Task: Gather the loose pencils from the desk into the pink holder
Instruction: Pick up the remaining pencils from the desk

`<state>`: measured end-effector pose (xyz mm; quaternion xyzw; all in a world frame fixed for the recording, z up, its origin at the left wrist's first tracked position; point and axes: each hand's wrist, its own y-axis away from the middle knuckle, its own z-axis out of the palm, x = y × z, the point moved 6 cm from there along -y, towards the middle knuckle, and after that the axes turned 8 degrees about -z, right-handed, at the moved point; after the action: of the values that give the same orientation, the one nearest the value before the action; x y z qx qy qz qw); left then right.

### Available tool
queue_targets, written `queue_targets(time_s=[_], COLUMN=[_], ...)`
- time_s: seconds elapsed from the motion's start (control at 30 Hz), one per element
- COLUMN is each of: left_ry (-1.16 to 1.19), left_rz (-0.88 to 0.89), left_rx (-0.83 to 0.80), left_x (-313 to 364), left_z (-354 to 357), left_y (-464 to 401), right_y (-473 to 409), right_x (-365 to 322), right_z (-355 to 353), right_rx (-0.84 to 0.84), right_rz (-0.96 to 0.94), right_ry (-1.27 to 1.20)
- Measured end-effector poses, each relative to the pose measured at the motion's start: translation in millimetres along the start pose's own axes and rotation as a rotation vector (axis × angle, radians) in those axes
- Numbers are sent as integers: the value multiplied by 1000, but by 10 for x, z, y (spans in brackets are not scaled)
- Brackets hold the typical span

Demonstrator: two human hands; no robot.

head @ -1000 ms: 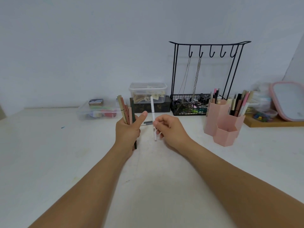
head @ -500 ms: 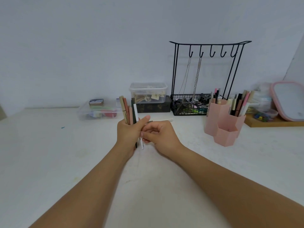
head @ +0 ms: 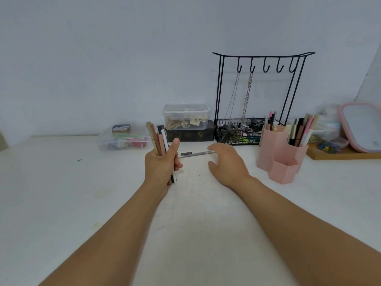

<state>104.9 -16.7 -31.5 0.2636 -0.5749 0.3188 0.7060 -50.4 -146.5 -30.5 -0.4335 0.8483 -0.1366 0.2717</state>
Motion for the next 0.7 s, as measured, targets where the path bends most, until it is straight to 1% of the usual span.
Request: queue_targets(time_s=[0.07,0.13,0.27,0.53,0.7], left_ry=[-29,-67,-47,-65,-58], left_rz=[-2,-8,-18,-36,-41], left_rx=[6,12,2,16,19], left_x=[10,18,26,11,9], left_z=[-3,-1,-6,6,6], left_y=[0,12,30,18,7], right_y=[-28,-51,-70,-116,-133], right_x=[158,229,227,234,202], right_z=[37,104,180,252,179], right_rx=[-112,-214,-331,-398,-273], right_rz=[56,71,39,-11,-56], right_ry=[2,7,99,156,110])
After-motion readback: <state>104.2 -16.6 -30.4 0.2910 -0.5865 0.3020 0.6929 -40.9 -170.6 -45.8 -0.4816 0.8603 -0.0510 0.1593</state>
